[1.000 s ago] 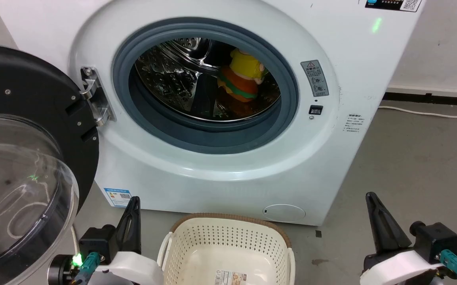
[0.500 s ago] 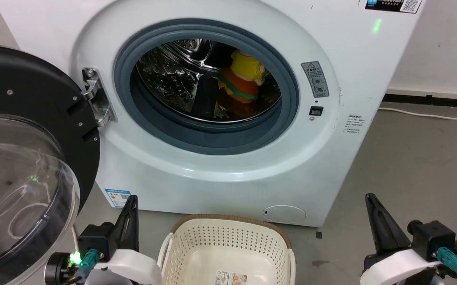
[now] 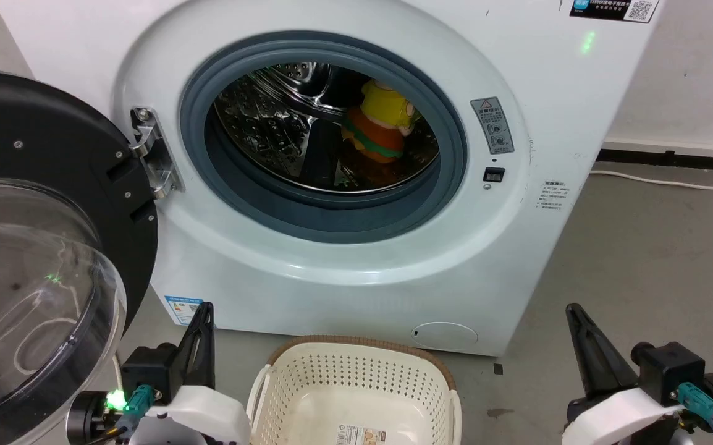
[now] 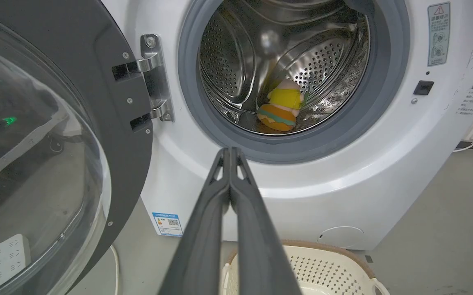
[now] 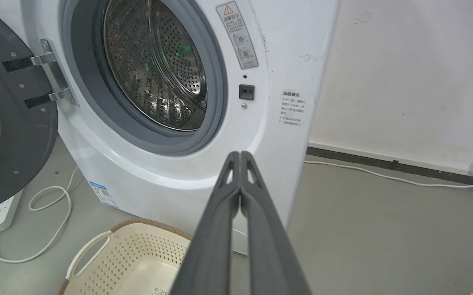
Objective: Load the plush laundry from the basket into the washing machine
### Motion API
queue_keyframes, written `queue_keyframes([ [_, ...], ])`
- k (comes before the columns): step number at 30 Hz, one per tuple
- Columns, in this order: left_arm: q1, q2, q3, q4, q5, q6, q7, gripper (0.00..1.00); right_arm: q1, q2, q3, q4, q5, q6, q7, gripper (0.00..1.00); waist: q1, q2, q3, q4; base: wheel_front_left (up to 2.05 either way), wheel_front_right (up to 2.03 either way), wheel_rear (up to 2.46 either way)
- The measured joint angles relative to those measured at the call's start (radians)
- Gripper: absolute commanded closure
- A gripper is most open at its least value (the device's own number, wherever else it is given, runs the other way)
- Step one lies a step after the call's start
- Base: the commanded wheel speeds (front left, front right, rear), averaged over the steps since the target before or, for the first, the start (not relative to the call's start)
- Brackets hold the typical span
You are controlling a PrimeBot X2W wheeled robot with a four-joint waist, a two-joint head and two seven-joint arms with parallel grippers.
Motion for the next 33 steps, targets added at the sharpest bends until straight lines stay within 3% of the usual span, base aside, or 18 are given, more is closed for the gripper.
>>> queue_keyframes([
  [33, 0.0, -0.031, 0.051, -0.037, 0.081, -0.029, 0.066, 1.0, 0.0, 0.0, -0.007, -0.012, -0.053, 0.0, 0.069, 1.0, 0.0, 0.0, -0.011, 0.005, 0.0, 0.0, 0.0],
])
